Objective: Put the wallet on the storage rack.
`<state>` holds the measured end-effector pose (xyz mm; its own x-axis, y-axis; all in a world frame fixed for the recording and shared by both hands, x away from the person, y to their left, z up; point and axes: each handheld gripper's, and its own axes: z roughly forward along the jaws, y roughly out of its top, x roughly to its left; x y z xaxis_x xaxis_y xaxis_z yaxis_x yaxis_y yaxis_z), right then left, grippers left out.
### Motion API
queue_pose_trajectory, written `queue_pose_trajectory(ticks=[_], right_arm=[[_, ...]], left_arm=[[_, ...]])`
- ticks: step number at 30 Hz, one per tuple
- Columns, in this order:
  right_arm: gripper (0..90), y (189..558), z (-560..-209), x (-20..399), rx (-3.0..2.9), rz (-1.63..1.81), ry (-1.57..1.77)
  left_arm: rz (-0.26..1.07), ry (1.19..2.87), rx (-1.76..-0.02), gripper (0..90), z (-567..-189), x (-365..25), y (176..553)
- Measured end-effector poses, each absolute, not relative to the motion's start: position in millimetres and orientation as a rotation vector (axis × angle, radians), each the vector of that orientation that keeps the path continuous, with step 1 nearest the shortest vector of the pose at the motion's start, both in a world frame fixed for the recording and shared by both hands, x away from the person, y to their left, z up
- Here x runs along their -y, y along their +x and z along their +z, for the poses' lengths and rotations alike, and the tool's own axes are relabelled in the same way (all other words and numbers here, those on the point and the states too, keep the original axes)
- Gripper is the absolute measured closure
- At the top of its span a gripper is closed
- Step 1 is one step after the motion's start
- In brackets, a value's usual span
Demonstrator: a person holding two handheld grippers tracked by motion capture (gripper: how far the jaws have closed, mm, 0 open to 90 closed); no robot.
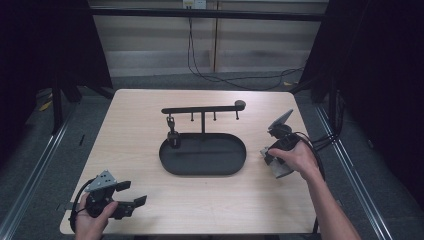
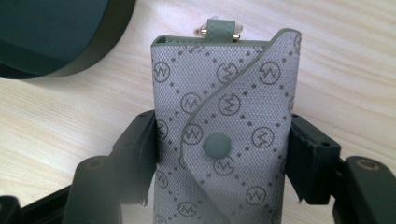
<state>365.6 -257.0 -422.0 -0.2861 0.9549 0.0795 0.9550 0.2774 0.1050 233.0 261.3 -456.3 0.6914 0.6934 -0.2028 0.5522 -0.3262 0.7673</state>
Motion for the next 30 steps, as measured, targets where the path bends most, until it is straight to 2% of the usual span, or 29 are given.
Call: queue_pose_trajectory(ticks=[9,30], right_arm=[[34.1,368,-422,258,2.498,-0.226,-1.889],[34.0,361,-392,257,2.528,-0.302,-1.893]], left_arm=[[0.185,2.01,-0.967,18.1,-457,-261,233],[0.196,2.017,-0.96,17.4,-456,-259,233]])
